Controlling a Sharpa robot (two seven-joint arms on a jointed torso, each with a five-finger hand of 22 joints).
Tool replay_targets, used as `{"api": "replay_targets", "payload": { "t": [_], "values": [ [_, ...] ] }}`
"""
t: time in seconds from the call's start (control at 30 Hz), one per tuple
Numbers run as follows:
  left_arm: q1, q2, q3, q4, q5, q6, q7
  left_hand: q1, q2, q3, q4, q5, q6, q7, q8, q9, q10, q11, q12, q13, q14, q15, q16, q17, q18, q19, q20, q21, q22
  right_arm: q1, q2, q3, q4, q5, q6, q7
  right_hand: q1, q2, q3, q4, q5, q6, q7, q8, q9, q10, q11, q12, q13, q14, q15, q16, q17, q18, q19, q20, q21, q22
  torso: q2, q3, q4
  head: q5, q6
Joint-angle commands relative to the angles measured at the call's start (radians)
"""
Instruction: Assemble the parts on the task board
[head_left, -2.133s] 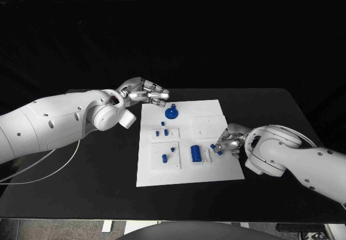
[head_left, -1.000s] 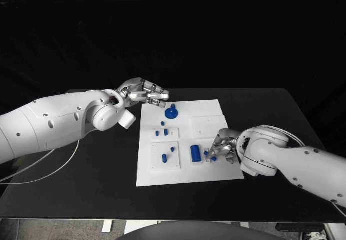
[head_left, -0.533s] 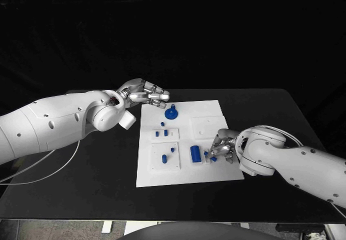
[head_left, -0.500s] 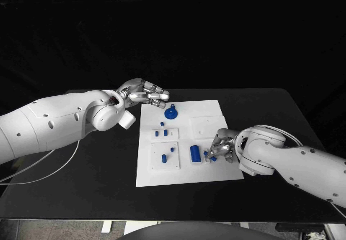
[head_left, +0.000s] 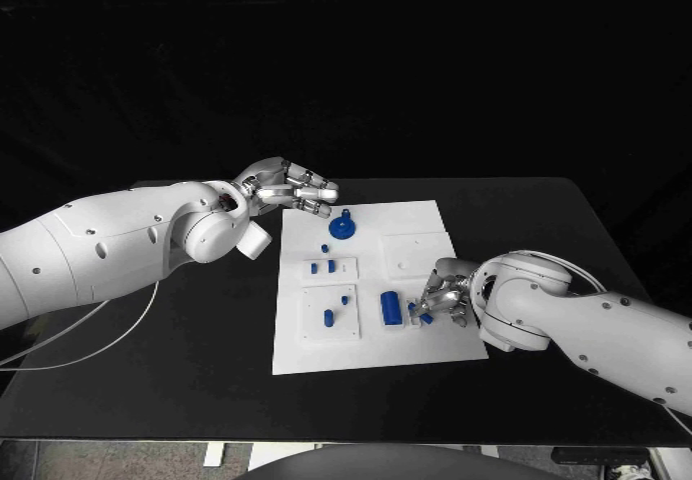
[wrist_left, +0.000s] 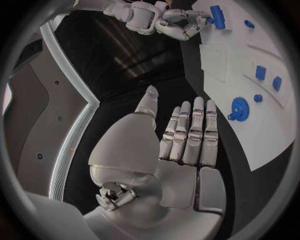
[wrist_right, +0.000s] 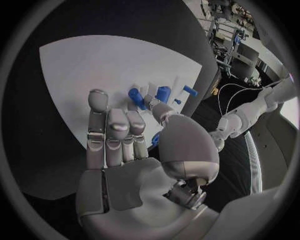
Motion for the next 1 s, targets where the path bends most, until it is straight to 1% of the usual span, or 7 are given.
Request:
{"api": "replay_targets", "payload": {
  "t": [0.03,0.47,0.53,0.57,0.6,0.63,1.0],
  "values": [
    [0.001,0.0,0.001,0.003,0.0,0.013,0.005,-0.005,0.0,-0.001,0.005,-0.004,-0.006,0.002,-0.003,0.001,-0.008,0.001,-0.002,0.001,-0.007,-0.001,-0.003,0.001,-0.011,-0.008,0.001,-0.003,0.0,-0.005,0.0,-0.004,-0.001,-0.015,0.014,-0.001,-0.007,0.003,0.007,0.0,-0.001,0.009,-0.002,0.006,0.006,-0.001,-0.007,-0.004,-0.001,-0.001,-0.006,-0.006,-0.001,-0.011,0.007,-0.003,-0.003,0.053,0.001,0.0,0.0003,0.0,-0.001],
    [0.001,0.0,0.001,0.003,0.0,0.015,0.003,-0.005,0.0,-0.001,0.005,-0.004,-0.006,0.002,-0.003,0.001,-0.008,0.001,-0.002,0.001,-0.007,-0.001,-0.003,0.001,-0.011,-0.008,0.001,-0.003,0.0,-0.005,-0.004,-0.004,0.0,-0.02,-0.003,0.005,-0.025,0.009,0.016,0.007,-0.004,0.017,-0.005,0.006,0.016,0.007,-0.01,-0.008,-0.002,0.0,-0.008,-0.004,0.0,-0.014,0.009,-0.006,0.0,0.054,0.0,-0.0008,0.0003,0.005,-0.002],
    [0.001,0.0,0.001,0.003,0.0,0.016,0.002,-0.005,0.0,-0.001,0.005,-0.004,-0.006,0.002,-0.003,0.001,-0.008,0.001,-0.002,0.001,-0.007,-0.001,-0.003,0.001,-0.011,-0.008,0.001,-0.003,0.0,-0.005,-0.004,-0.004,0.001,-0.021,-0.005,0.006,-0.035,0.01,0.027,0.01,-0.008,0.017,-0.005,0.005,0.019,0.008,-0.01,-0.007,-0.001,0.0,-0.008,-0.003,0.0,-0.015,0.01,-0.007,0.0,0.054,0.0,-0.0009,0.0002,0.006,-0.002],
    [0.001,0.0,0.001,0.003,-0.001,0.015,0.001,-0.005,0.0,-0.001,0.005,-0.004,-0.006,0.002,-0.003,0.001,-0.008,0.001,-0.002,0.001,-0.007,-0.001,-0.003,0.001,-0.011,-0.008,0.001,-0.003,0.0,-0.005,-0.004,-0.004,0.001,-0.021,-0.006,0.007,-0.038,0.011,0.038,0.01,-0.021,0.018,-0.006,0.006,0.02,0.009,-0.011,-0.007,0.0,0.0,-0.009,-0.003,0.0,-0.016,0.01,-0.007,0.001,0.054,0.0,-0.0008,0.0003,0.007,-0.002],
    [0.001,0.0,0.001,0.002,-0.001,0.015,0.001,-0.005,0.0,-0.001,0.005,-0.004,-0.006,0.002,-0.003,0.001,-0.008,0.001,-0.002,0.001,-0.007,-0.001,-0.003,0.001,-0.011,-0.008,0.001,-0.003,0.0,-0.005,-0.004,-0.004,0.001,-0.021,-0.007,0.007,-0.052,0.002,0.073,0.01,-0.037,0.02,-0.006,0.006,0.022,0.01,-0.013,-0.006,0.002,0.001,-0.009,-0.003,-0.001,-0.016,0.01,-0.007,-0.001,0.054,0.0,-0.0008,0.0005,0.008,-0.002],
    [0.001,0.0,0.001,0.002,-0.001,0.016,0.0,-0.005,0.0,-0.001,0.005,-0.004,-0.006,0.002,-0.003,0.001,-0.008,0.001,-0.002,0.001,-0.007,-0.001,-0.003,0.001,-0.011,-0.008,0.001,-0.003,0.0,-0.005,-0.005,-0.004,0.002,-0.021,-0.008,0.007,-0.059,-0.001,0.082,0.011,-0.036,0.021,-0.006,0.006,0.023,0.01,-0.011,-0.006,0.002,0.0,-0.009,-0.003,-0.001,-0.016,0.011,-0.007,0.001,0.054,0.0,-0.0008,0.0008,0.008,-0.002],
    [0.001,0.0,0.001,0.002,-0.002,0.017,-0.002,-0.003,0.002,0.0,0.007,-0.004,-0.005,0.002,-0.003,0.001,-0.008,0.001,-0.002,0.001,-0.007,0.0,-0.003,0.001,-0.011,-0.008,0.001,-0.002,0.0,-0.005,-0.011,-0.004,0.009,-0.021,-0.015,0.011,-0.074,0.004,0.083,0.024,-0.048,0.025,-0.008,0.006,0.03,0.013,-0.012,-0.004,0.005,0.0,-0.01,-0.002,-0.001,-0.016,0.011,-0.008,0.0,0.054,0.0,-0.0008,0.0006,0.007,-0.002]
  ]
}}
